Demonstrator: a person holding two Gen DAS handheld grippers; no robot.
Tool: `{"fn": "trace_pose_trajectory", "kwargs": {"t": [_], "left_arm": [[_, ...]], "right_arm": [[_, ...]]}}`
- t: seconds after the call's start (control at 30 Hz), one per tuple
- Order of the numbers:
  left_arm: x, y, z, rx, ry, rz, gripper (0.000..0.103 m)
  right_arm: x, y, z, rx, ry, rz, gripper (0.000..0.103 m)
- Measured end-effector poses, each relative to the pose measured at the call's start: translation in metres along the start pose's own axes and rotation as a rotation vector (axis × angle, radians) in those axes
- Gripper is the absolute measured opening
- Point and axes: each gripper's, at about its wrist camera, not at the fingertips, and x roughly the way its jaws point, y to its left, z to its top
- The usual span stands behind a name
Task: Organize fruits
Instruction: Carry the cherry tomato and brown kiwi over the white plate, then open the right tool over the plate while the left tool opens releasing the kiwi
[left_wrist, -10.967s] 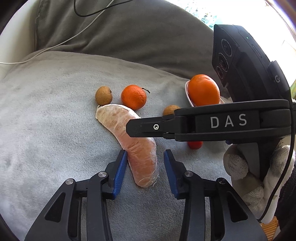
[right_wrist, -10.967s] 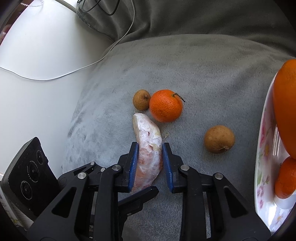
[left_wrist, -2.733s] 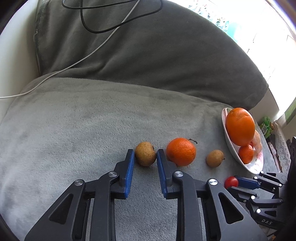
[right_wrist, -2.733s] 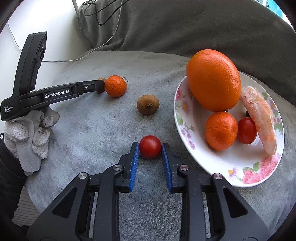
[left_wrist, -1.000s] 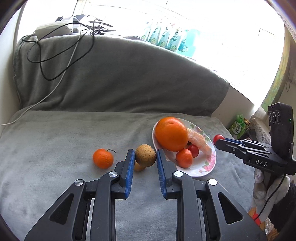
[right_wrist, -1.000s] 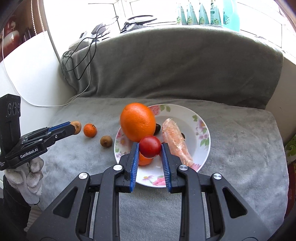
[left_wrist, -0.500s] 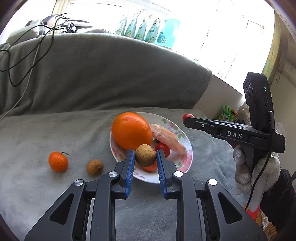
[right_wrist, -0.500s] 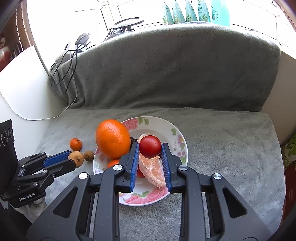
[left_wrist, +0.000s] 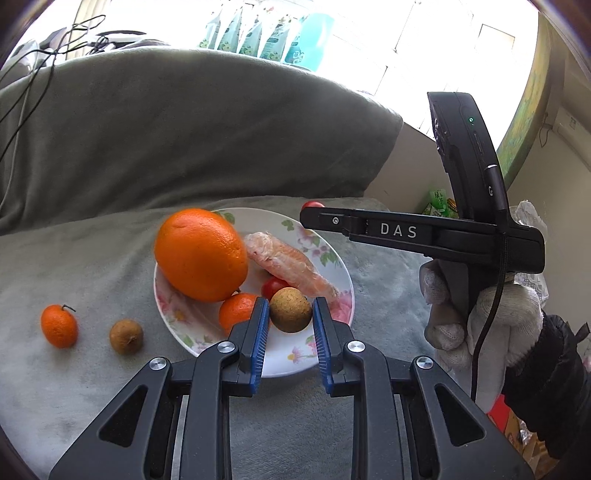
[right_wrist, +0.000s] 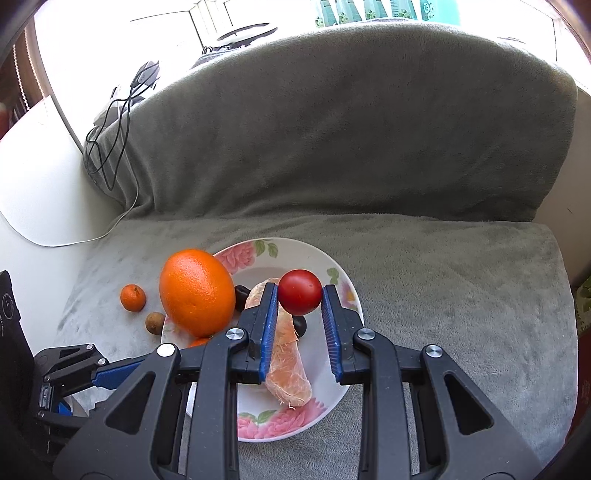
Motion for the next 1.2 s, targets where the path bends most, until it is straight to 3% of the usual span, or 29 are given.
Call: {"fn": "trace_pose_trajectory", "kwargs": {"t": [0.63,0.67,0.73,0.77,0.87,0.9,1.2], "left_arm": [[0.018,-0.016,0.006,0.029,0.019,0.002,0.023],[0.017,-0.016,0.006,0.032,0.016,0.004,0.024],[0.015,-0.018,0.006,0.038,0.011,0.006,0.043],[0.014,-0.019,0.007,0.04,0.009,0.006,0.046],[0.013,-0.022,0.009,0.048,0.005,0.007,0.049],[0.012,-0.023,0.009,0.049,0.005,0.01,0.053],[0.016,-0.025,0.009,0.041,0.004,0.021,0.067]], "right_arm": [[0.005,0.001,0.0,-0.004,0.014,0.018,0.025],[0.005,0.001,0.0,-0.006,0.016,0.018,0.025],[0.005,0.002,0.0,-0.009,0.017,0.016,0.026],[0.005,0.002,0.0,-0.01,0.016,0.013,0.029],[-0.001,0.002,0.0,-0.011,-0.018,0.002,0.072],[-0.003,0.003,0.0,-0.013,-0.031,0.004,0.078],[-0.011,0.004,0.002,-0.011,-0.047,0.004,0.085]]}}
